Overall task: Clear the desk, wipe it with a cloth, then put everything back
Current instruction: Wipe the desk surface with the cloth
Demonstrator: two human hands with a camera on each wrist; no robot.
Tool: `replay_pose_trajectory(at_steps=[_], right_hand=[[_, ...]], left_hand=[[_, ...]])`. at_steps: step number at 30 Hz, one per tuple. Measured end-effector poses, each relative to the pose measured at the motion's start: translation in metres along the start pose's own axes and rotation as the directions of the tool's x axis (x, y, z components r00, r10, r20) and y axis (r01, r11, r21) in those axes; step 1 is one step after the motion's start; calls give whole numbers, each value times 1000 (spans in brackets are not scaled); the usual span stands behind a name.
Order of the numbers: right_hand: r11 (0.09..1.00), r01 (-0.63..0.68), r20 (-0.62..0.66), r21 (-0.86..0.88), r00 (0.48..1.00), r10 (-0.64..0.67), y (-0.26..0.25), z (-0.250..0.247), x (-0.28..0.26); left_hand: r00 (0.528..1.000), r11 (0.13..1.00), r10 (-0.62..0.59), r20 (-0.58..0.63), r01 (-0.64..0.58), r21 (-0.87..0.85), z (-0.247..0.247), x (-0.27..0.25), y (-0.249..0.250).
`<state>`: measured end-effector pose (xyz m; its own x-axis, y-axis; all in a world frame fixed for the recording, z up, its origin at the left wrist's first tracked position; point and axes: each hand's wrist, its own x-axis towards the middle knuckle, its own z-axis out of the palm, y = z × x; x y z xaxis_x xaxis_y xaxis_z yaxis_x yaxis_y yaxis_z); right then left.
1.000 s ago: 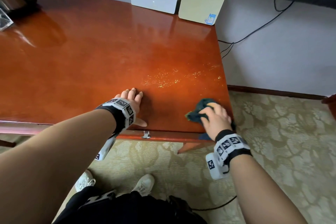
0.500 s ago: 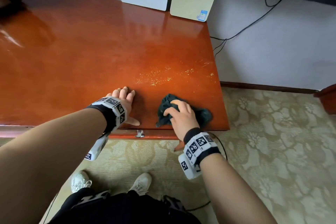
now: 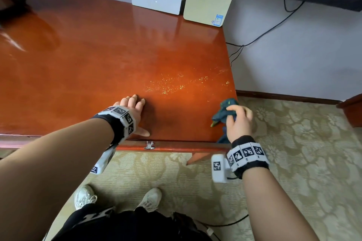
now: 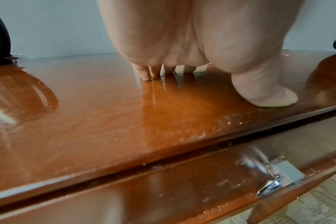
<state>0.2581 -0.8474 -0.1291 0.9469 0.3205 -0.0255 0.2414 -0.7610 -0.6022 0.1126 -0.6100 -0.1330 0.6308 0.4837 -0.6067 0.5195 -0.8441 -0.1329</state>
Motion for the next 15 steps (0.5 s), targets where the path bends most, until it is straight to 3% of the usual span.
replay_pose_trajectory(at_steps=[3,5,8,9,12,15], right_hand=[[973,174,99,153,977,-190,-40,18,-7],[966,234,245,110,936,-254,-51,39,-16],[924,252,267,-287,948,-175,-45,54,-23],[905,258,245,-339,953,-180,-47,53,-23],[915,308,370,-260,907,-200,-60,51,-22],[840,403,526,-363,833,-172,-51,59,-24]], left_hand=[[1000,1000,0,6,0,4,0,0,0],[1000,1000,-3,0,3,2,0,0,0],[1000,1000,-10,0,10,6,0,0,1],[1000,1000,-15,3,15,13,0,0,2],[1000,999,-23,1,23,30,-2,2,3],[1000,999,-28,3,28,36,-2,2,6]])
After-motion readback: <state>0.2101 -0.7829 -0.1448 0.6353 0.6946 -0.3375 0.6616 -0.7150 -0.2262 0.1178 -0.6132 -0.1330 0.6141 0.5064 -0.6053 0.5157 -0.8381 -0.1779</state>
